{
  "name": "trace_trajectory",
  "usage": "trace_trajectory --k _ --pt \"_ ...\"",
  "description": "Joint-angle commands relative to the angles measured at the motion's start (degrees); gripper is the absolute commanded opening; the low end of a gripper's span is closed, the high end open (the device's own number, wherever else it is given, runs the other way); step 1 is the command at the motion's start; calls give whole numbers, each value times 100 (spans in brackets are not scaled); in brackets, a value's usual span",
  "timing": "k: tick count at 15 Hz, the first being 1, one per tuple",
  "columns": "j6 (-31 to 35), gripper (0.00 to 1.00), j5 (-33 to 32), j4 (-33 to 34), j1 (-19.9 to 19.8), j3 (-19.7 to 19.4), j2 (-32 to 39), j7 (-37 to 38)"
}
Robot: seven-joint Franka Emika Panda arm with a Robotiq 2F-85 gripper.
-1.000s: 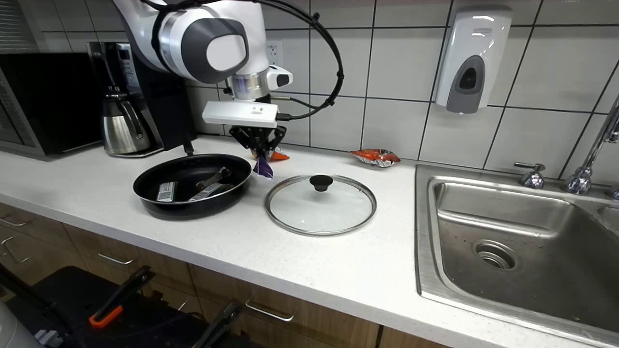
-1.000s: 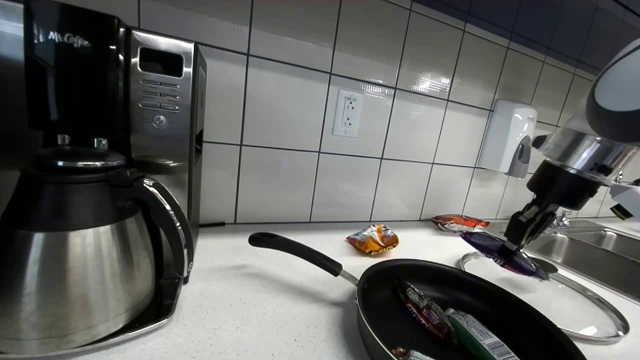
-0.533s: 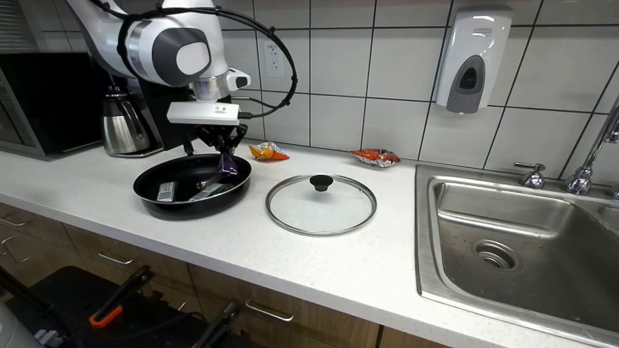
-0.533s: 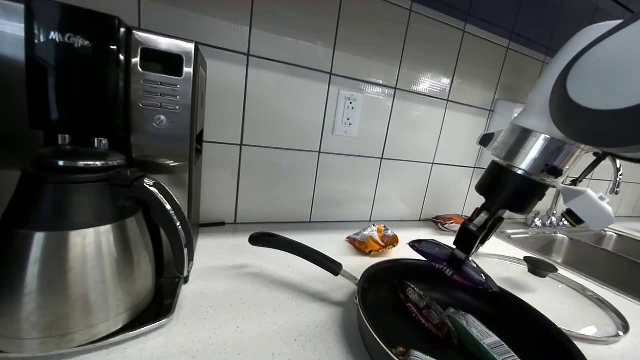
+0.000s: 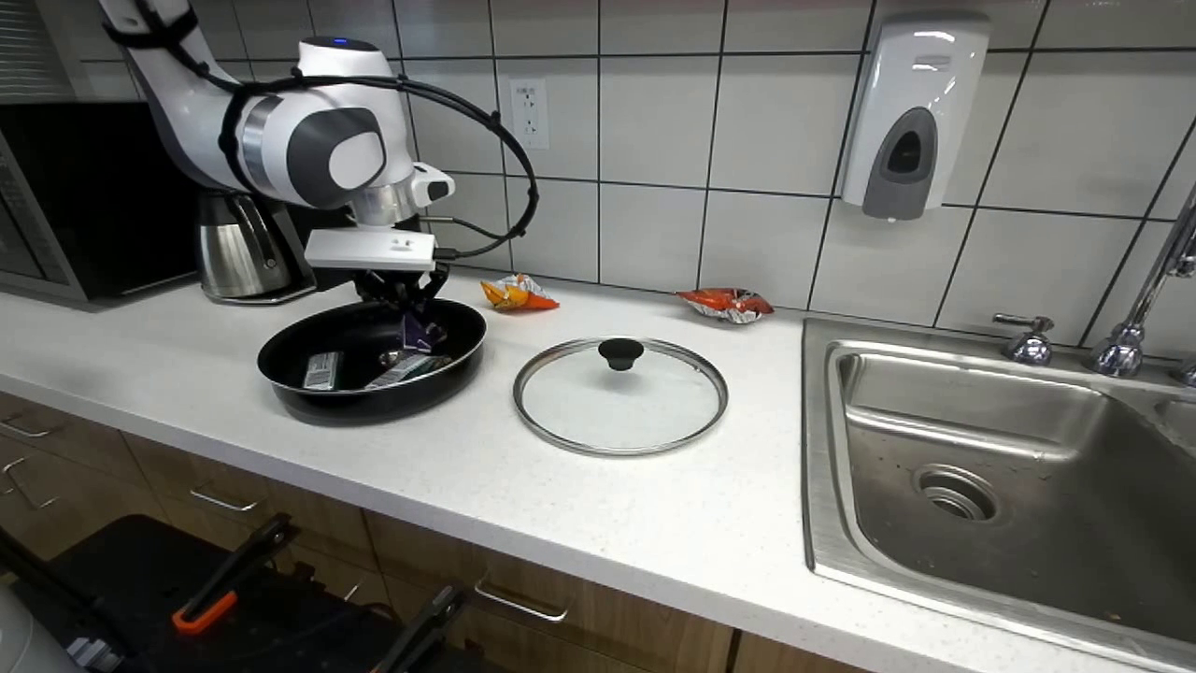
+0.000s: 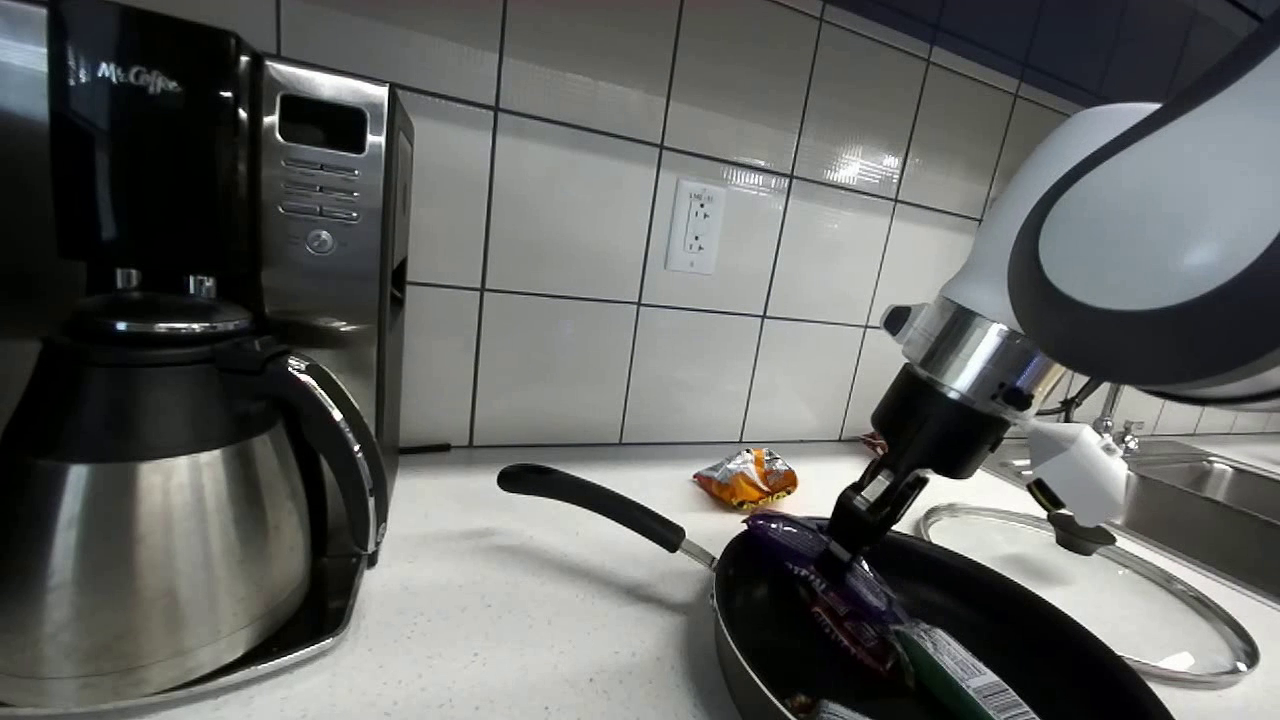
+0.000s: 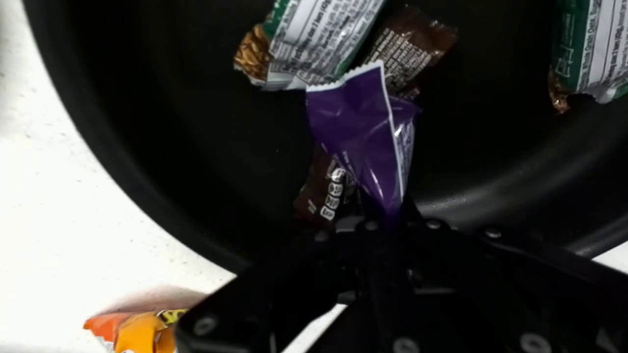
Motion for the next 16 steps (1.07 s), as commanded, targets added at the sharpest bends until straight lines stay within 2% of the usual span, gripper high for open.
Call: trace_trajectory --k 1,4,5,6,8,10,16 --pt "99 3 -381 327 -247 321 362 384" --pt "17 3 -598 249 -300 444 263 435" --pt "-12 16 -601 174 -385 559 190 352" --pt "-51 38 -640 131 -413 601 143 338" --pt "-64 41 -705 8 -479 677 43 299" --pt "-98 54 -803 -114 -530 692 -29 274" --pt "-144 98 -1512 -366 -488 141 -67 468"
